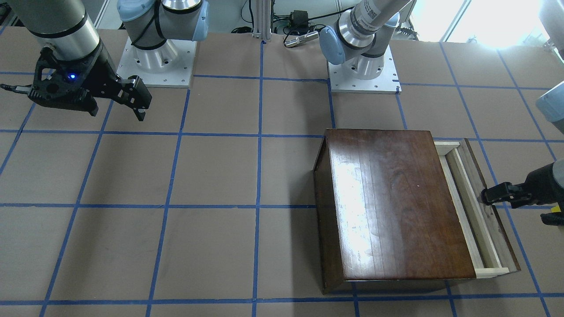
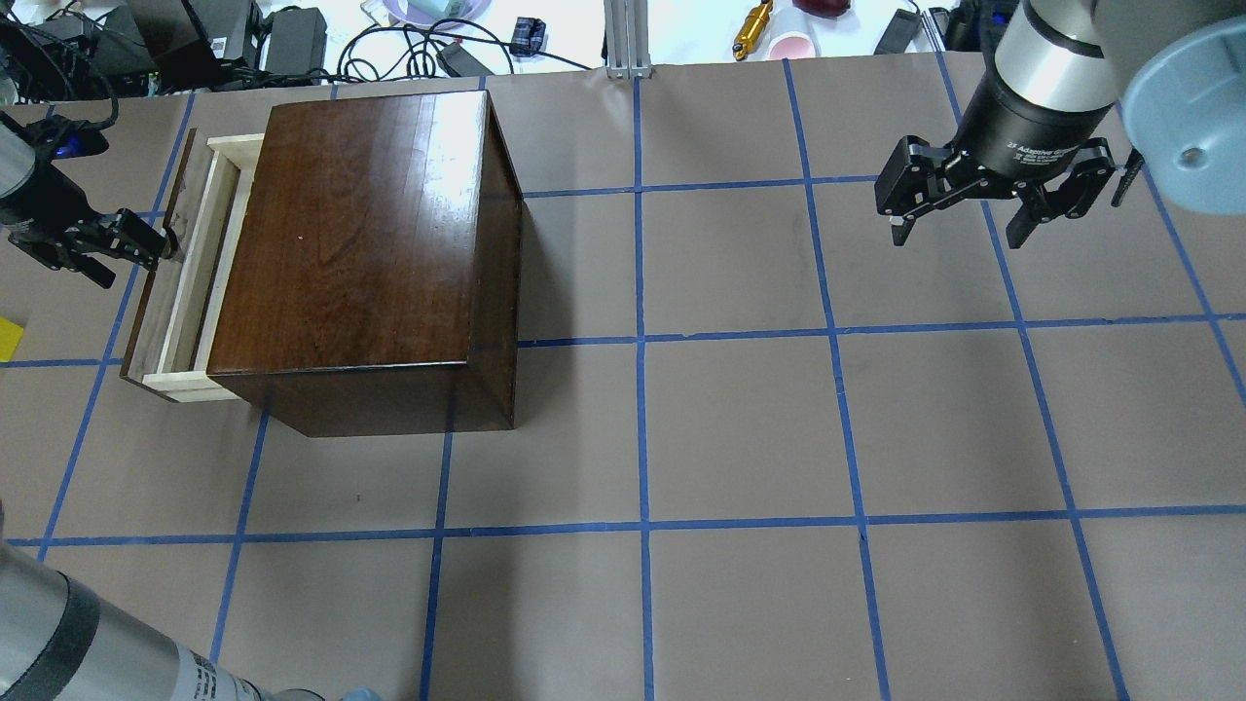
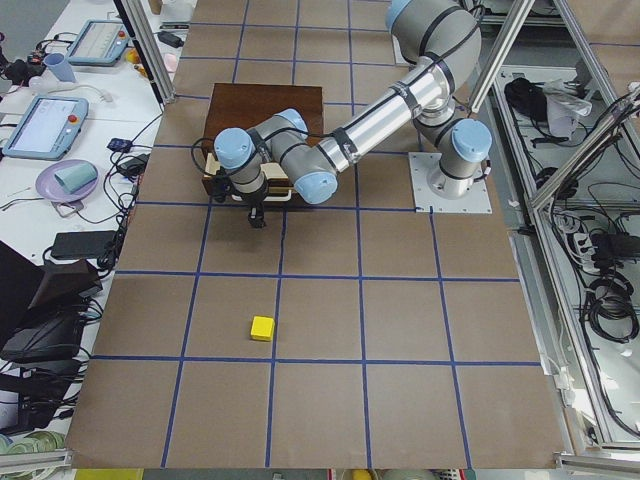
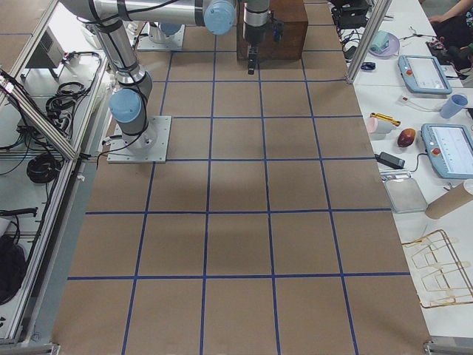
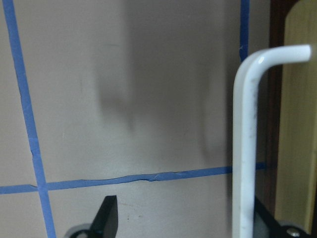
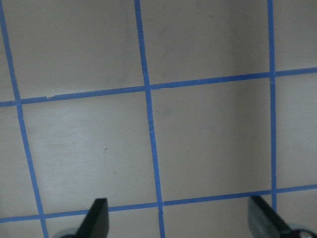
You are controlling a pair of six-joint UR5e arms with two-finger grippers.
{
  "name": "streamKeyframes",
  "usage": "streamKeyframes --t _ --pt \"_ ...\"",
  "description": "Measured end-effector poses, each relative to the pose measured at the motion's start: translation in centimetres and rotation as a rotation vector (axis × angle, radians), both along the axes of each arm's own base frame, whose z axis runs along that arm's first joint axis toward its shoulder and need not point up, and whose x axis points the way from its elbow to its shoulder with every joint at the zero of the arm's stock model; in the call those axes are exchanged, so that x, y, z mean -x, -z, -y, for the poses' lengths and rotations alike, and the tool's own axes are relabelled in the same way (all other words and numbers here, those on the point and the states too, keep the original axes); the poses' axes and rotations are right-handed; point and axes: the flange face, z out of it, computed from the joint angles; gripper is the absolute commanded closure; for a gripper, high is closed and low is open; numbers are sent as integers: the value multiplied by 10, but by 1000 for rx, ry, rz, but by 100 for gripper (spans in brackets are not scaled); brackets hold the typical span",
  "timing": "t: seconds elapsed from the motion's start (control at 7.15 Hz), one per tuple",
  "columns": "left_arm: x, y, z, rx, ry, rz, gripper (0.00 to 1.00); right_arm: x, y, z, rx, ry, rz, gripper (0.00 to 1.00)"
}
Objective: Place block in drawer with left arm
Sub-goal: 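Pull the drawer farther open with the left gripper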
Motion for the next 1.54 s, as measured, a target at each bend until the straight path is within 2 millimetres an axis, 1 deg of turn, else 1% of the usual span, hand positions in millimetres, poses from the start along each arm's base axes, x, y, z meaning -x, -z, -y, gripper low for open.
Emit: streamKeyframes --t 0.14,0.42,1.12,1.54 --pt "-7 -1 -2 1 -9 -1 12 0 0 0 0 0 0 0" --pt "-13 -1 -5 2 -17 -2 12 0 0 0 0 0 0 0" --pt "-14 -1 -5 1 -20 -3 13 0 0 0 0 0 0 0" --pt "-11 -9 -10 6 -24 1 13 0 0 0 0 0 0 0"
